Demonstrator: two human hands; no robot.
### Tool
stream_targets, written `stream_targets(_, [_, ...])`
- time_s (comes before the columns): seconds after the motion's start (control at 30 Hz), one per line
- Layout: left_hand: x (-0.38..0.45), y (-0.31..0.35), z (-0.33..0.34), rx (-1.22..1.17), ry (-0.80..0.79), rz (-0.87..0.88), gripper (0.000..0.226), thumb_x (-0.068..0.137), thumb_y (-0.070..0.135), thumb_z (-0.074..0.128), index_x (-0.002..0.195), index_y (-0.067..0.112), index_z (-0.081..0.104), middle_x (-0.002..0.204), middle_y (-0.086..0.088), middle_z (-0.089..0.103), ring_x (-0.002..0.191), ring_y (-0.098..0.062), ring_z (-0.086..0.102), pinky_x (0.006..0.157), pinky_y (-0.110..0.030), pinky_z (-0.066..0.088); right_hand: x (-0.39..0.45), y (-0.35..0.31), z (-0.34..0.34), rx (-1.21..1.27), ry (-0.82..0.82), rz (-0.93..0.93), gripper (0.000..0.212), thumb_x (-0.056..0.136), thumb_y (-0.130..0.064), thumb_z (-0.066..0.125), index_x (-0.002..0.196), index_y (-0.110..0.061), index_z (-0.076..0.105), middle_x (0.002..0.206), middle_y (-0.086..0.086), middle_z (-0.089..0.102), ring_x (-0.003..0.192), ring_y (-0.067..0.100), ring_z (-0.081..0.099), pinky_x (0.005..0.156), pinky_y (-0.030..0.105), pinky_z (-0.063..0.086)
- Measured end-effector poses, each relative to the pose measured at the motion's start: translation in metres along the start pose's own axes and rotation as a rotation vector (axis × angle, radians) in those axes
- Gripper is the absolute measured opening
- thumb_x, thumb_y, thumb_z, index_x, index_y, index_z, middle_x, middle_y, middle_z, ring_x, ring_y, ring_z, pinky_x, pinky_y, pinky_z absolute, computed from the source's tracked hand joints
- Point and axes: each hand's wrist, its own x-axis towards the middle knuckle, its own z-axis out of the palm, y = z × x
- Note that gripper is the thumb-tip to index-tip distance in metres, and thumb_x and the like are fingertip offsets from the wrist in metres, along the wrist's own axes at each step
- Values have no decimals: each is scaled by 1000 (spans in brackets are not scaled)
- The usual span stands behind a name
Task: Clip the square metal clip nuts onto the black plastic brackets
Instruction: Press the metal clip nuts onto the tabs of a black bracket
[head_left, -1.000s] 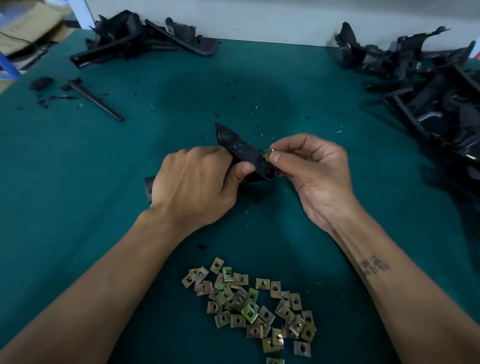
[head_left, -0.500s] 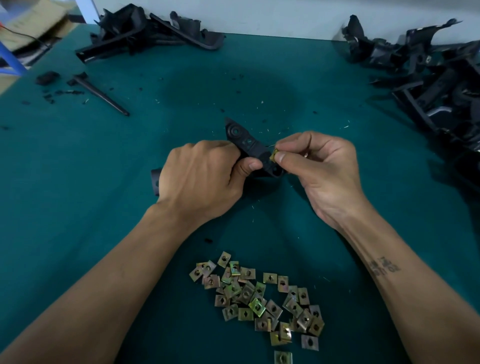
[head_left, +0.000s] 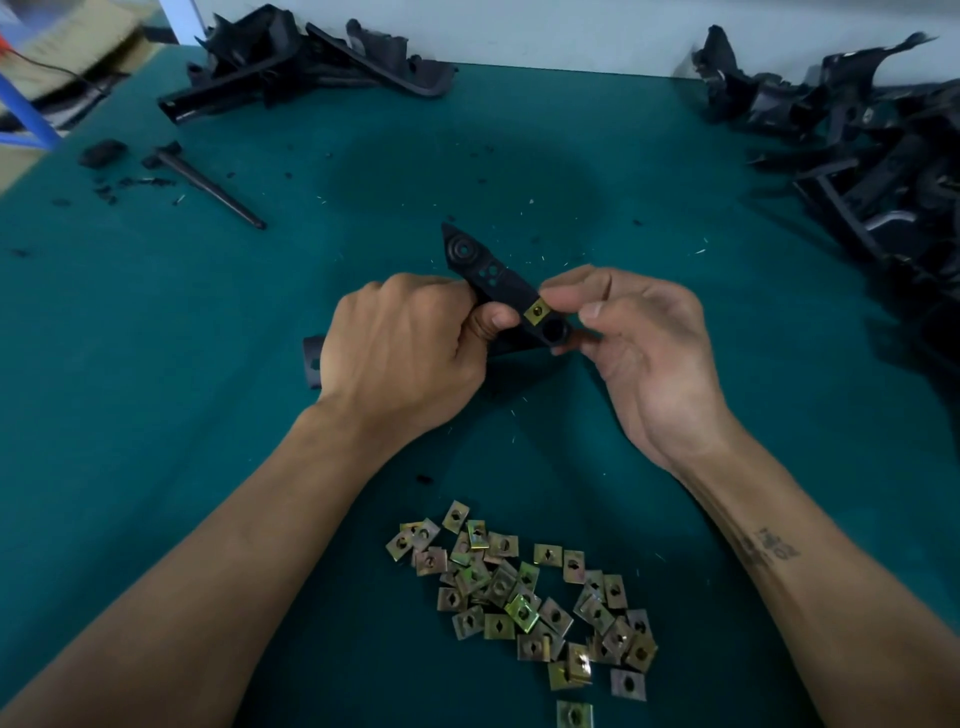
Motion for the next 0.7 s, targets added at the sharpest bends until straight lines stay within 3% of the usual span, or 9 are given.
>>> stream_targets(0.1, [-1, -2, -1, 17, 1, -32, 48, 98, 56, 31, 62, 23, 30, 57, 6, 33, 49, -33, 40, 50, -32, 28, 1, 2, -3, 0, -71, 4, 25, 69, -16, 60, 87, -2, 71, 101, 12, 67, 93, 28, 60, 71, 34, 48])
stream_targets(0.2, [0, -2, 0, 41, 16, -45, 49, 98, 57, 30, 61, 25, 27, 57, 7, 33, 49, -36, 44, 50, -32, 28, 3, 3, -5, 17, -76, -18, 27, 73, -22, 58, 87, -8, 76, 101, 9, 71, 96, 25, 61, 67, 30, 46])
stream_targets(0.3, [1, -1, -2, 2, 103, -76, 48, 99, 50, 33, 60, 28, 15, 54, 12, 21, 47, -30, 28, 50, -30, 21, 11, 8, -3, -100, 164, -102, 26, 80, -4, 55, 79, -17, 77, 86, 6, 73, 80, 21, 58, 63, 28, 40])
stream_targets(0.37, [1, -2, -6, -43, 168, -121, 47, 100, 46, 31, 61, 29, 12, 53, 15, 18, 46, -28, 24, 50, -29, 15, 16, 11, -3, -294, 271, -178, 35, 81, 9, 57, 87, -19, 75, 86, 3, 72, 77, 15, 58, 71, 24, 44])
stream_targets(0.43, [0, -3, -8, -88, 216, -161, 47, 102, 46, 27, 60, 29, 13, 52, 15, 20, 43, -29, 26, 50, -28, 13, 16, 12, -2, -556, 194, -199, 37, 82, 10, 61, 101, -18, 73, 96, -2, 69, 79, 9, 59, 77, 18, 45])
stream_targets(0.5, [0, -4, -8, -112, 227, -183, 48, 102, 45, 25, 59, 28, 15, 50, 13, 21, 42, -27, 27, 50, -28, 14, 15, 13, 0, -871, 44, -160, 29, 87, -5, 69, 114, -16, 69, 100, -9, 58, 80, 1, 52, 75, 9, 36])
stream_targets(0.6, [0, -2, -7, -105, 192, -178, 51, 102, 47, 25, 57, 27, 14, 48, 12, 20, 41, -28, 28, 50, -28, 14, 13, 14, 8, -1214, -85, -127, 23, 97, -21, 65, 117, -11, 65, 102, -4, 46, 93, 12, 43, 70, 19, 31])
stream_targets(0.7, [0, -2, -7, -77, 133, -147, 52, 102, 48, 26, 57, 26, 14, 48, 12, 20, 42, -26, 27, 49, -28, 12, 11, 8, 14, -1204, -102, -133, 2, 98, -15, 61, 97, -16, 60, 96, -1, 46, 90, 19, 46, 68, 30, 34])
